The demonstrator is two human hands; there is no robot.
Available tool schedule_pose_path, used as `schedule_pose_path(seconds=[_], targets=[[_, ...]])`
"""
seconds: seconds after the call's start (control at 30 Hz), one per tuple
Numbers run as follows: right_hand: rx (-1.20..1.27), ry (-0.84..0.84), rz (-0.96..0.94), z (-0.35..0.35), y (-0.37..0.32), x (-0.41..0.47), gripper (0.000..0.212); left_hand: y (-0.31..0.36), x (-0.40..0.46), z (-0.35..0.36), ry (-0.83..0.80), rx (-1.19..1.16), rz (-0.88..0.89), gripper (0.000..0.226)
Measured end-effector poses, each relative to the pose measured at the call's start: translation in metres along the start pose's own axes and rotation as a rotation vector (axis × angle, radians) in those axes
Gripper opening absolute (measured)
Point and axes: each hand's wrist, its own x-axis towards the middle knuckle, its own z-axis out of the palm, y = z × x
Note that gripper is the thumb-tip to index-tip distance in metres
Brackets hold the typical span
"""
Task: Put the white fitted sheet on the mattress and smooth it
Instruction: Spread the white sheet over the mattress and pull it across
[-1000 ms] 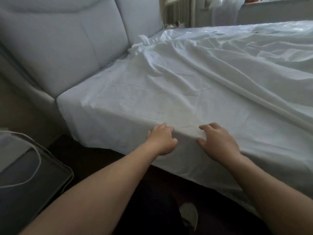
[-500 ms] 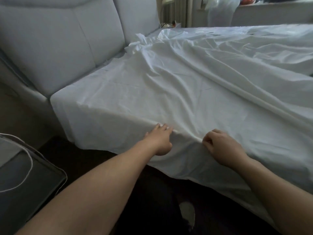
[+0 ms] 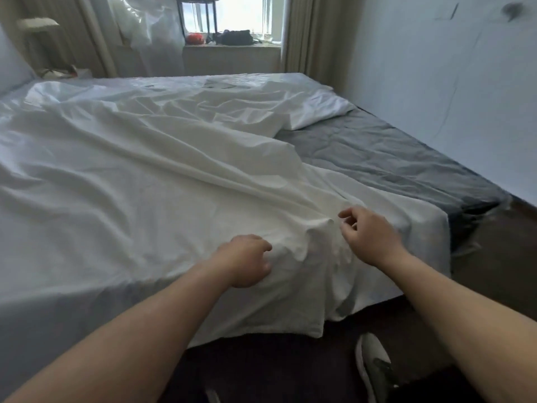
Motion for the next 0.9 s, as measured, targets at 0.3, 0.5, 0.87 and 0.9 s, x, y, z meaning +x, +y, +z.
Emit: schedule_pose_path(seconds=[0.3, 0.5, 0.87, 0.9], targets=[[0.006, 0.259, 0.265, -0.018, 0.141, 0.071, 0.032, 0.118, 0.132, 0.003, 0.395, 0.068, 0.312, 0.061], [0.077, 0.226, 0.378, -0.037, 0.199, 0.128, 0.033, 0.194, 0.207, -0.005, 0.240, 0.151, 0.257, 0.061], [-0.118, -0.286, 0.110, -0.058, 0.230, 0.184, 0.044, 0.227, 0.243, 0.004, 0.048, 0.199, 0.034, 0.066], [-0.109, -0.331, 0.062, -0.058, 0.229, 0.190, 0.039, 0.228, 0.244, 0.005, 0.051, 0.207, 0.019, 0.067]])
